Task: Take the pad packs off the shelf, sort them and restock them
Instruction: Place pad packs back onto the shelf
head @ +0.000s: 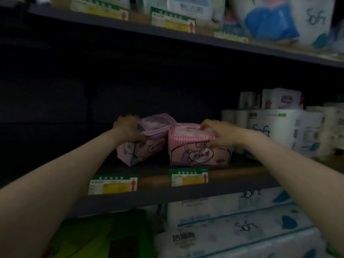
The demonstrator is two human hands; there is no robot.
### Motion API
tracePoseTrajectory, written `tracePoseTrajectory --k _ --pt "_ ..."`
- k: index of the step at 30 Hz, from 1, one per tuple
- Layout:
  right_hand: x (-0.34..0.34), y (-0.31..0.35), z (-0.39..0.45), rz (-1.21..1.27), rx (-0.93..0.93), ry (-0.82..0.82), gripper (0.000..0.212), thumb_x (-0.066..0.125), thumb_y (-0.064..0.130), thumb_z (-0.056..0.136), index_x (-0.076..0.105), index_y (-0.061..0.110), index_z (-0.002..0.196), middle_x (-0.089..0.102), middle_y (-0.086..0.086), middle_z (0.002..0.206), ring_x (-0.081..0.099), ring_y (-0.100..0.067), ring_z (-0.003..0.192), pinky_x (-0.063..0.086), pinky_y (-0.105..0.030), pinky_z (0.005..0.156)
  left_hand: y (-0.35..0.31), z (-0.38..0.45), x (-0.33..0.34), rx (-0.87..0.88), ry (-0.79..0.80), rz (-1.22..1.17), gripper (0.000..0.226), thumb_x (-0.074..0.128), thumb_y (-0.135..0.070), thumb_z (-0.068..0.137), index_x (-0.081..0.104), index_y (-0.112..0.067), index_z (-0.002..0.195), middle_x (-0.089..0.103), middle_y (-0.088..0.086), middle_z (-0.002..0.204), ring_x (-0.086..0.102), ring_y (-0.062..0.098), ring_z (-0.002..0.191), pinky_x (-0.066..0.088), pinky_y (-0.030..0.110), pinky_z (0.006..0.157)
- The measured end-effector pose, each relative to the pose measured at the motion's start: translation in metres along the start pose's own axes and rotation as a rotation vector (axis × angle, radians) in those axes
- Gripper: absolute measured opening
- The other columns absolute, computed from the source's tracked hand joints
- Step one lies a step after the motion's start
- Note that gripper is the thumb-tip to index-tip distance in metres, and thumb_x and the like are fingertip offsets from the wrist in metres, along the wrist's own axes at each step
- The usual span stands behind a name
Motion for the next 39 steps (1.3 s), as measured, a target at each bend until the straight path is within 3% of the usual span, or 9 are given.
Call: tracePoseTrajectory --k 3,8,13,15,17,21,28,34,39 --pt "0.009 -0.015 0.015 -0.063 -0.048 0.094 0.054 0.064 0.03 0.084 0.037 0.03 0.13 0.052 0.0 0.122 0.051 -0.021 0.111 0.045 -0.036 0.092 -0.03 0.023 0.024 0.099 0.039 -0.029 0.061 0.074 -0.031 0.077 0.048 -0.01 0.128 0.05 0.008 0.127 0.048 0.025 0.118 0.037 0.027 0.095" --pt "0.026 -0.058 0.034 -0.132 -0.051 -0.024 0.043 0.05 0.028 0.091 0.037 0.04 0.13 0.057 0.001 0.12 0.045 -0.023 0.117 0.034 -0.047 0.104 -0.084 0.07 0.059 0.234 0.086 -0.189 0.048 0.072 -0.025 0.079 0.053 -0.013 0.121 0.055 0.007 0.122 0.053 0.022 0.111 0.045 0.033 0.097" --pt "0.031 -0.082 0.045 -0.246 0.035 -0.049 0.06 0.048 0.022 0.094 0.02 0.037 0.145 0.045 -0.001 0.14 0.033 -0.026 0.13 0.027 -0.046 0.109 -0.102 0.104 0.082 0.103 0.041 0.013 0.067 0.054 -0.043 0.09 0.019 -0.036 0.146 0.023 -0.005 0.149 0.015 0.029 0.139 0.011 0.051 0.114" --pt "0.033 -0.086 0.049 -0.273 0.063 -0.045 0.063 0.048 0.019 0.094 0.017 0.035 0.147 0.043 -0.002 0.142 0.032 -0.026 0.131 0.027 -0.045 0.11 -0.079 0.114 0.079 -0.095 0.011 -0.037 0.079 0.059 -0.042 0.087 0.011 -0.029 0.148 0.017 0.007 0.152 0.021 0.033 0.136 0.023 0.048 0.111" --pt "0.031 -0.088 0.053 -0.285 0.077 -0.04 0.063 0.05 0.022 0.094 0.017 0.035 0.147 0.042 -0.003 0.142 0.032 -0.026 0.131 0.027 -0.045 0.108 -0.064 0.113 0.087 -0.242 0.061 -0.29 0.076 0.065 -0.028 0.086 0.021 -0.015 0.146 0.027 0.017 0.146 0.037 0.033 0.128 0.036 0.041 0.107" --pt "0.03 -0.086 0.055 -0.26 0.077 -0.018 0.062 0.051 0.026 0.094 0.019 0.036 0.146 0.039 -0.001 0.145 0.032 -0.024 0.132 0.025 -0.044 0.108 -0.085 0.112 0.11 -0.128 0.165 -0.599 0.047 0.06 -0.005 0.087 0.049 -0.008 0.132 0.056 0.012 0.125 0.055 0.026 0.112 0.048 0.033 0.096" --pt "0.034 -0.094 0.064 -0.261 0.15 -0.004 0.06 0.046 0.019 0.097 0.017 0.038 0.147 0.033 -0.007 0.149 0.03 -0.028 0.133 0.025 -0.048 0.11 -0.134 0.12 0.115 -0.039 0.175 -0.621 0.041 0.049 -0.009 0.095 0.044 -0.007 0.136 0.046 0.015 0.138 0.046 0.026 0.124 0.037 0.031 0.103" --pt "0.031 -0.092 0.064 -0.306 0.21 0.042 0.06 0.04 0.016 0.099 0.013 0.034 0.149 0.032 -0.012 0.147 0.031 -0.03 0.133 0.029 -0.048 0.108 -0.126 0.08 0.109 -0.159 0.331 -0.743 0.045 0.052 0.002 0.089 0.044 -0.015 0.131 0.057 0.005 0.091 0.057 0.018 0.087 0.048 0.032 0.082" --pt "0.025 -0.101 0.058 -0.361 0.181 -0.017 0.057 0.044 0.021 0.097 0.018 0.031 0.148 0.035 -0.01 0.147 0.033 -0.028 0.132 0.032 -0.045 0.107 -0.15 0.052 0.106 -0.061 0.359 -0.872 0.045 0.055 0.01 0.084 0.045 -0.016 0.119 0.056 0.004 0.098 0.056 0.021 0.101 0.051 0.034 0.091"
Point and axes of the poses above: each hand's wrist, its own z-axis towards the middle knuckle, its own x-axis out of the palm, y = z × x, the point moved 10 cm from there along z, towards the middle knuckle
